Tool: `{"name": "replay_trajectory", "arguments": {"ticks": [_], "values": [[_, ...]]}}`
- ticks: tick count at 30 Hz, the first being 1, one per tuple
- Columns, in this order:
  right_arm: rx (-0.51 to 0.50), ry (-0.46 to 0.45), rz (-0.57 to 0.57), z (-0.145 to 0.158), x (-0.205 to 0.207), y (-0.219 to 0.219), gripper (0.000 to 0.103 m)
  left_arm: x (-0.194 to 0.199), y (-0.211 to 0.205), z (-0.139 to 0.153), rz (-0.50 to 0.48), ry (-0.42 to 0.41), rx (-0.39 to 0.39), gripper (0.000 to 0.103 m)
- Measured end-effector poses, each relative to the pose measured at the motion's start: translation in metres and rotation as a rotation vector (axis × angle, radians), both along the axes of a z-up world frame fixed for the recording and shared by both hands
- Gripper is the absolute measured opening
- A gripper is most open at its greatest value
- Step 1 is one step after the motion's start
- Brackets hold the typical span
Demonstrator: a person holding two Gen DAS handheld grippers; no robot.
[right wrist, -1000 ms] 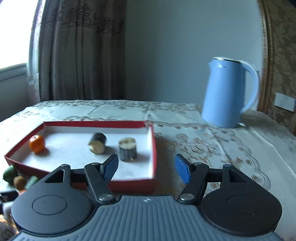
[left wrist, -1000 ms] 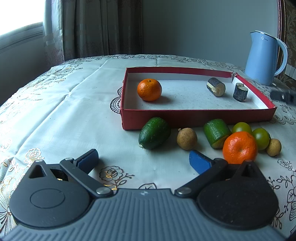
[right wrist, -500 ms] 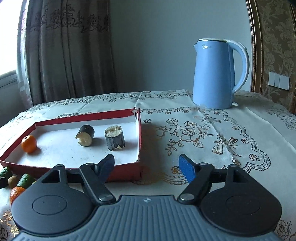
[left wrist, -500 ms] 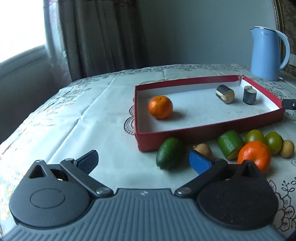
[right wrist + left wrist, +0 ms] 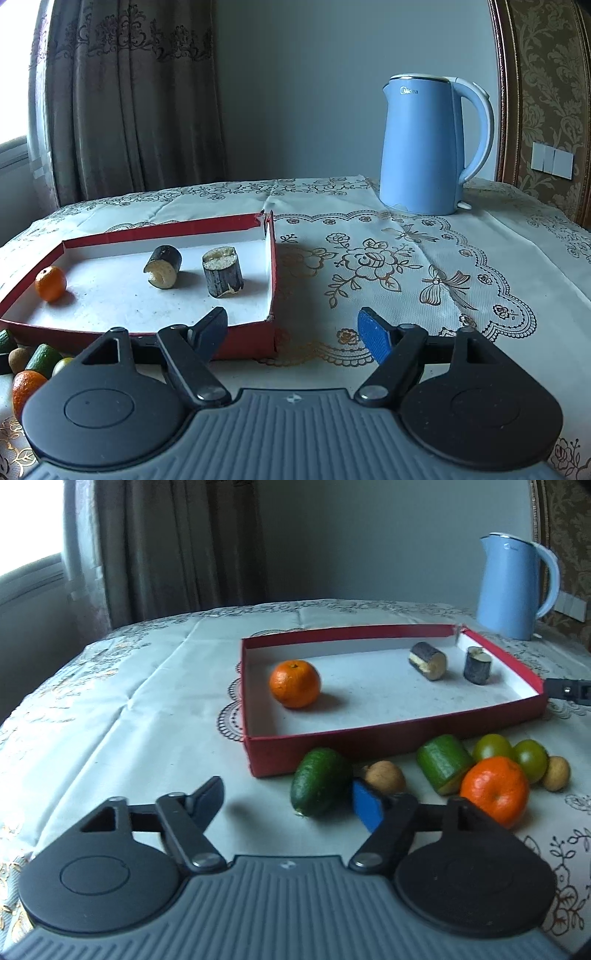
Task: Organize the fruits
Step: 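Move the left gripper to the dark green avocado and close on it, then carry the avocado into the red box with the left gripper and release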
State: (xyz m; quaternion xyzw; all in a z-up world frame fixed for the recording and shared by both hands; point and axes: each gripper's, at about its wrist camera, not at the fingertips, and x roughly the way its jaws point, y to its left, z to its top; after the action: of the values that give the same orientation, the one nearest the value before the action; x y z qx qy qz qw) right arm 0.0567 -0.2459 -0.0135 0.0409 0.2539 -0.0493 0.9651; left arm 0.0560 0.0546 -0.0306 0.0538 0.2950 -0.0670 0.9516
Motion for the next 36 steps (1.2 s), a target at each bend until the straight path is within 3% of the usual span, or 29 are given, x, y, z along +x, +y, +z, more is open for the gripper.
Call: {"name": "replay_trajectory", "arguments": {"ticks": [7, 11, 30, 34, 36], "values": [[0.006, 0.002, -0.006, 0.0, 0.001, -0.001, 0.081, -0.002, -0.005, 0.0, -0.067, -0.002, -0.008, 0.037], [0.006, 0.001, -0.008, 0.0, 0.001, -0.001, 0.082, -0.002, -0.007, 0.0, -0.091, 0.001, -0.019, 0.028], [0.053, 0.049, -0.061, -0.006, 0.0, -0.013, 0.087, -0.017, 0.001, 0.006, -0.053, 0.007, -0.057, 0.028], [0.128, 0.125, -0.109, -0.016, 0.0, -0.027, 0.089, -0.02, 0.0, 0.015, -0.061, -0.012, -0.067, 0.028], [0.168, 0.11, -0.125, -0.016, -0.002, -0.033, 0.091, -0.02, 0.0, 0.023, -0.065, -0.032, -0.072, 0.028]]}}
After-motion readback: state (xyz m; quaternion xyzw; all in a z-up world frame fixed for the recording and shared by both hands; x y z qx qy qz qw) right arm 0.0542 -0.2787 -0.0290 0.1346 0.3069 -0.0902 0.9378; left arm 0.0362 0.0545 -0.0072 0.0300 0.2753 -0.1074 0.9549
